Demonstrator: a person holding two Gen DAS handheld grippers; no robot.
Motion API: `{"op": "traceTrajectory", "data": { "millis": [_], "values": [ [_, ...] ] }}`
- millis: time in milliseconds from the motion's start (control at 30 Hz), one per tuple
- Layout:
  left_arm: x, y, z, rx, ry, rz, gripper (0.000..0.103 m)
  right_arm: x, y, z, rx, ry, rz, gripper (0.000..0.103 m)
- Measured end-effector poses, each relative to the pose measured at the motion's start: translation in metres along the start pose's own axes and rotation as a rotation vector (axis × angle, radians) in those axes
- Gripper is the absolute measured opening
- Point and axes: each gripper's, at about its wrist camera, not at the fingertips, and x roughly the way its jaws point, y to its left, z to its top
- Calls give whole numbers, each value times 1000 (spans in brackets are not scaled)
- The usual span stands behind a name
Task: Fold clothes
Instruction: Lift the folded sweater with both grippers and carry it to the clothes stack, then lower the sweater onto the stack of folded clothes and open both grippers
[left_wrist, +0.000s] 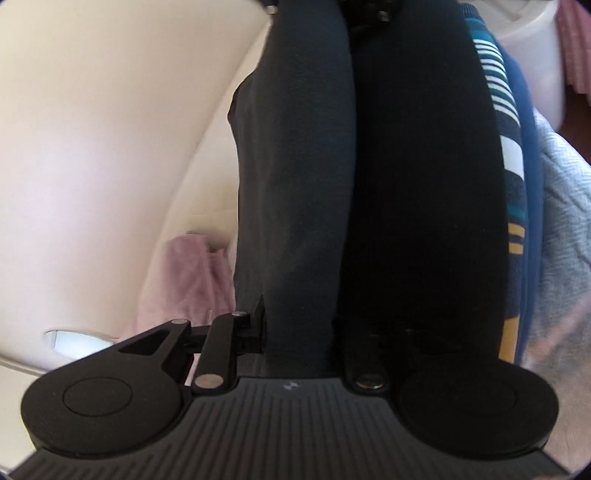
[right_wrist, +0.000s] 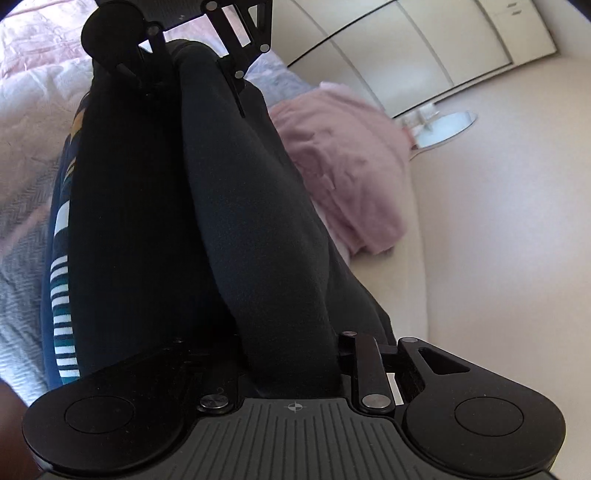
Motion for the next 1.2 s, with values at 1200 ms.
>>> {"op": "traceTrajectory", "data": {
  "millis": [1200],
  "values": [
    [-33, -29, -31, -67, -36, 46, 12, -198, 73, -39, 235, -29, 16, 14]
  ]
}}
